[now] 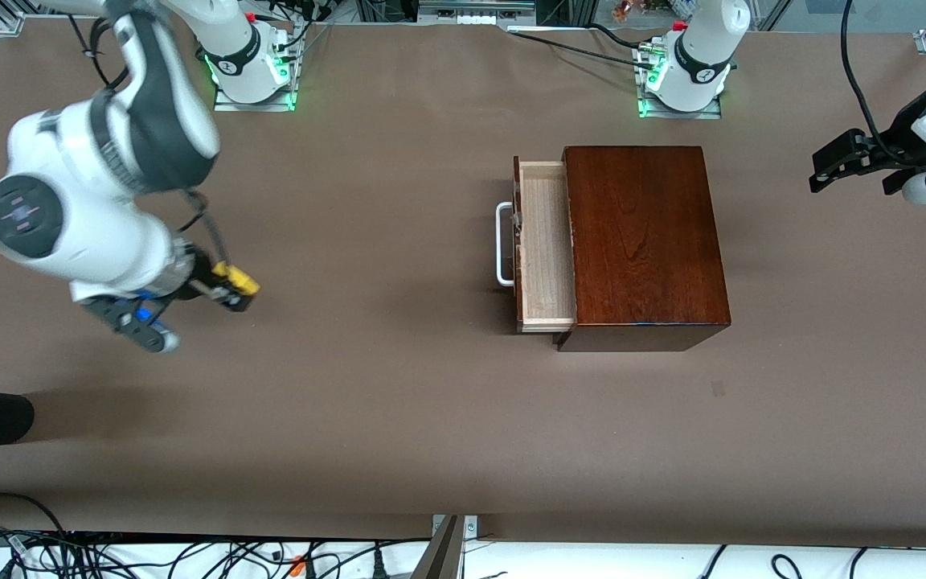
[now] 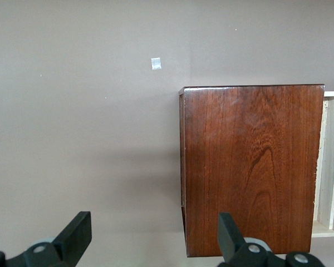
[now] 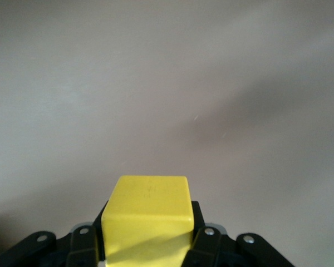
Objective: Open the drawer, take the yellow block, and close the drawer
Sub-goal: 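Lift the yellow cube out and carry it beside the box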
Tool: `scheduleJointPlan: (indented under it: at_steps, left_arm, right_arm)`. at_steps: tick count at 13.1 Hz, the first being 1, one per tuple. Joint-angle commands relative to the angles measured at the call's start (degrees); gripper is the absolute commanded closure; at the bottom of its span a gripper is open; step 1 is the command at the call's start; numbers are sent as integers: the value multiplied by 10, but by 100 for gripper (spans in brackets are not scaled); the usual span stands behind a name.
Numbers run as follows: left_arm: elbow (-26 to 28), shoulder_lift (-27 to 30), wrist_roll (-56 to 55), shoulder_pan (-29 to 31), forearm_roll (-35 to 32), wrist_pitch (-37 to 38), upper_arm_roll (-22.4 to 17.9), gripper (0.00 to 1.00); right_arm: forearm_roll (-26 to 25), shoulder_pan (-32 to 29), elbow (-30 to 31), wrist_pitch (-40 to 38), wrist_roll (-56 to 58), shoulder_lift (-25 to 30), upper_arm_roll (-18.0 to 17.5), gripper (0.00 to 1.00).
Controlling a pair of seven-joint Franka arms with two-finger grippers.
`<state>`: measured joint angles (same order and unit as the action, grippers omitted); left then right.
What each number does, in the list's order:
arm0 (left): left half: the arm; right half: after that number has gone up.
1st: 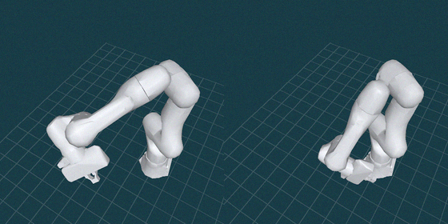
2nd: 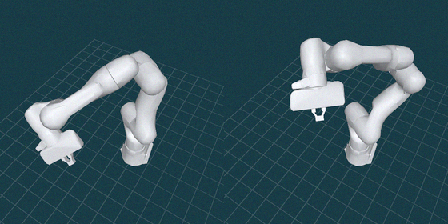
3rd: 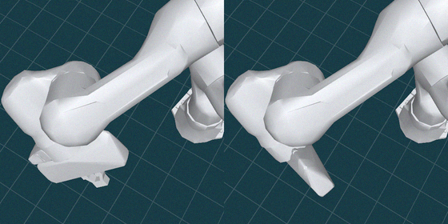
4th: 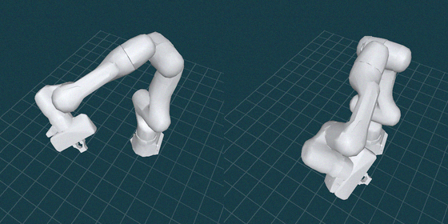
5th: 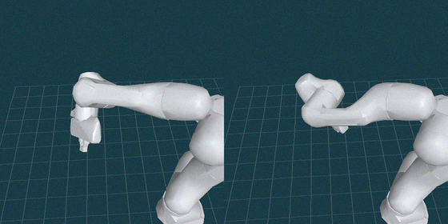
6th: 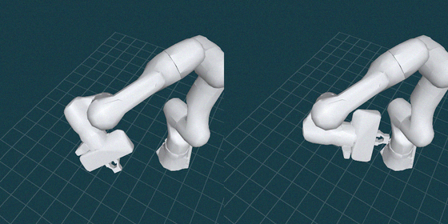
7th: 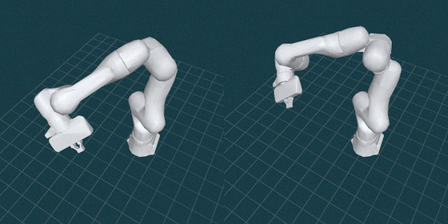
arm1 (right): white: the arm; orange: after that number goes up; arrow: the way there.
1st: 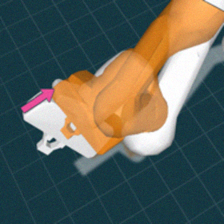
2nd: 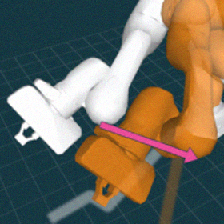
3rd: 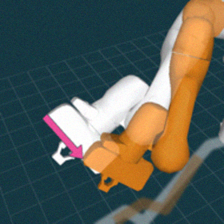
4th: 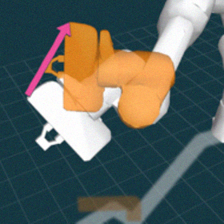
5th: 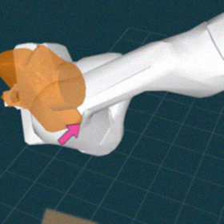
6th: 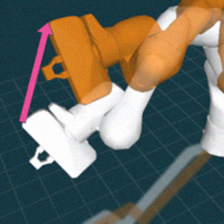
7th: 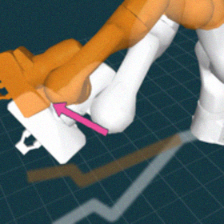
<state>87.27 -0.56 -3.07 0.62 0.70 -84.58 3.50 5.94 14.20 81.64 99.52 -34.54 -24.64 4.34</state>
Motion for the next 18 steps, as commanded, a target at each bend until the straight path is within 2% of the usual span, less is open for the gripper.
scheduleJointPlan:
  at_steps: [1, 4, 6, 10, 18]
  left_arm:
    - [0, 7, 9, -2, -3, 6, 0, 0]
    - [0, 5, 10, -3, -3, 5, -1, 0]
    - [0, 3, 10, -4, -3, 1, -1, 0]
    - [0, -3, 9, -4, -3, -1, -1, 0]
    - [-1, -3, 11, -3, -4, -1, -2, 0]
  right_arm:
    - [49, -6, 131, 118, 174, 21, 53, 95]
    - [50, -15, 234, 270, 251, 0, 58, 95]
    - [50, -17, 270, 319, 292, -17, 58, 95]
    - [50, -18, 289, 344, 304, -52, 57, 95]
    - [48, -11, 288, 346, 380, -67, 52, 94]
